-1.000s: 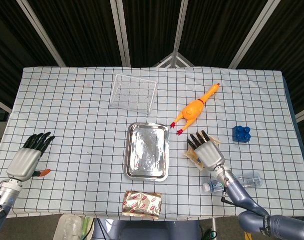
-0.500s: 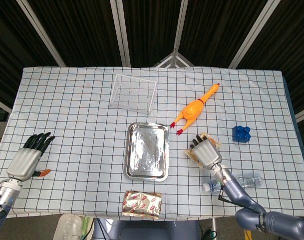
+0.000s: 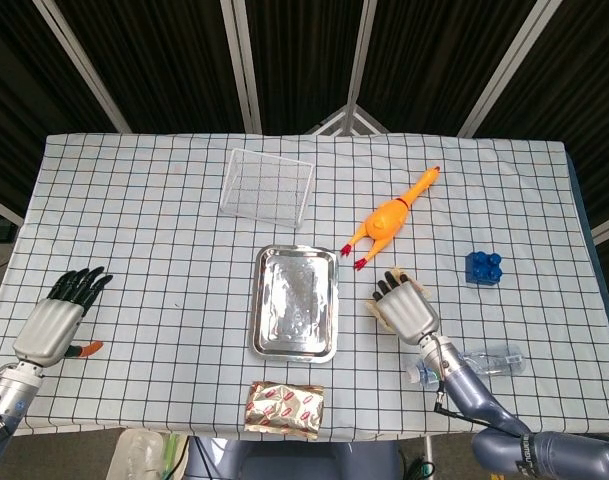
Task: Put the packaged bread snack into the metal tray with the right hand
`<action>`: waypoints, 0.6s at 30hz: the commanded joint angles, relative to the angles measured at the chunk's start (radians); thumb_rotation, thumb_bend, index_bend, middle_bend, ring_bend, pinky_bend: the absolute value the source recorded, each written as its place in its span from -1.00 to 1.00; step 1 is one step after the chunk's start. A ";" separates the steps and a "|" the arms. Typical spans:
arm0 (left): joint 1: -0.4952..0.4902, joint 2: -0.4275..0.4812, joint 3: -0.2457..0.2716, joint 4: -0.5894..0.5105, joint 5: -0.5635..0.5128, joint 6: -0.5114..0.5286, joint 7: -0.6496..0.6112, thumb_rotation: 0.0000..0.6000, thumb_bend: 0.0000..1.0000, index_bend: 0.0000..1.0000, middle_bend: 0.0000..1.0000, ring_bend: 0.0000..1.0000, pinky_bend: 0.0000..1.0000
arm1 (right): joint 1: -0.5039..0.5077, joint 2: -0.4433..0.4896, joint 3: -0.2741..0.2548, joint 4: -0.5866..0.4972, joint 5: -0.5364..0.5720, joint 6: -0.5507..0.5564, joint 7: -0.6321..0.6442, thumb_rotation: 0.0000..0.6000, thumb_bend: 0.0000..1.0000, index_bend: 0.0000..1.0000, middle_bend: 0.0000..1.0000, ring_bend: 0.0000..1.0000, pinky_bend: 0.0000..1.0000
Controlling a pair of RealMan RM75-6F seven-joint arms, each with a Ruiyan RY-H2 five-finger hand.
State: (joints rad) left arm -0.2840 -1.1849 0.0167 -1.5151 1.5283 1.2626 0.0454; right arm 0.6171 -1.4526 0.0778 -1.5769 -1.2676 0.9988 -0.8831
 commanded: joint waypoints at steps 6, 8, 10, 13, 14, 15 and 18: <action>0.001 0.012 0.007 0.002 0.018 0.007 -0.032 1.00 -0.85 -1.00 -1.00 -1.00 -0.94 | 0.069 -0.060 0.038 -0.163 0.074 0.044 -0.250 1.00 -0.24 -0.11 -0.34 -0.56 -0.16; 0.001 0.015 0.007 0.003 0.020 0.009 -0.041 1.00 -0.85 -1.00 -1.00 -1.00 -0.94 | 0.088 -0.084 0.047 -0.187 0.094 0.053 -0.301 1.00 -0.24 -0.11 -0.34 -0.56 -0.16; 0.002 0.019 0.007 0.005 0.023 0.013 -0.052 1.00 -0.85 -1.00 -1.00 -1.00 -0.94 | 0.111 -0.117 0.054 -0.211 0.117 0.064 -0.362 1.00 -0.24 -0.11 -0.34 -0.56 -0.16; 0.002 0.022 0.007 0.007 0.024 0.015 -0.062 1.00 -0.85 -1.00 -1.00 -1.00 -0.94 | 0.135 -0.159 0.055 -0.232 0.132 0.072 -0.419 1.00 -0.24 -0.11 -0.34 -0.56 -0.16; 0.002 0.023 0.006 0.007 0.024 0.016 -0.066 1.00 -0.85 -1.00 -1.00 -1.00 -0.94 | 0.144 -0.175 0.053 -0.238 0.136 0.074 -0.437 1.00 -0.24 -0.11 -0.34 -0.56 -0.16; 0.002 0.024 0.007 0.008 0.026 0.016 -0.069 1.00 -0.85 -1.00 -1.00 -1.00 -0.94 | 0.156 -0.201 0.051 -0.244 0.143 0.077 -0.462 1.00 -0.24 -0.11 -0.34 -0.56 -0.16; 0.002 0.026 0.009 0.009 0.030 0.017 -0.076 1.00 -0.85 -1.00 -1.00 -1.00 -0.94 | 0.180 -0.257 0.047 -0.242 0.165 0.089 -0.514 1.00 -0.24 -0.11 -0.34 -0.56 -0.16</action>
State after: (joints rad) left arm -0.2820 -1.1594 0.0252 -1.5067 1.5580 1.2792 -0.0296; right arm 0.7733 -1.6735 0.1264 -1.8116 -1.1227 1.0761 -1.3623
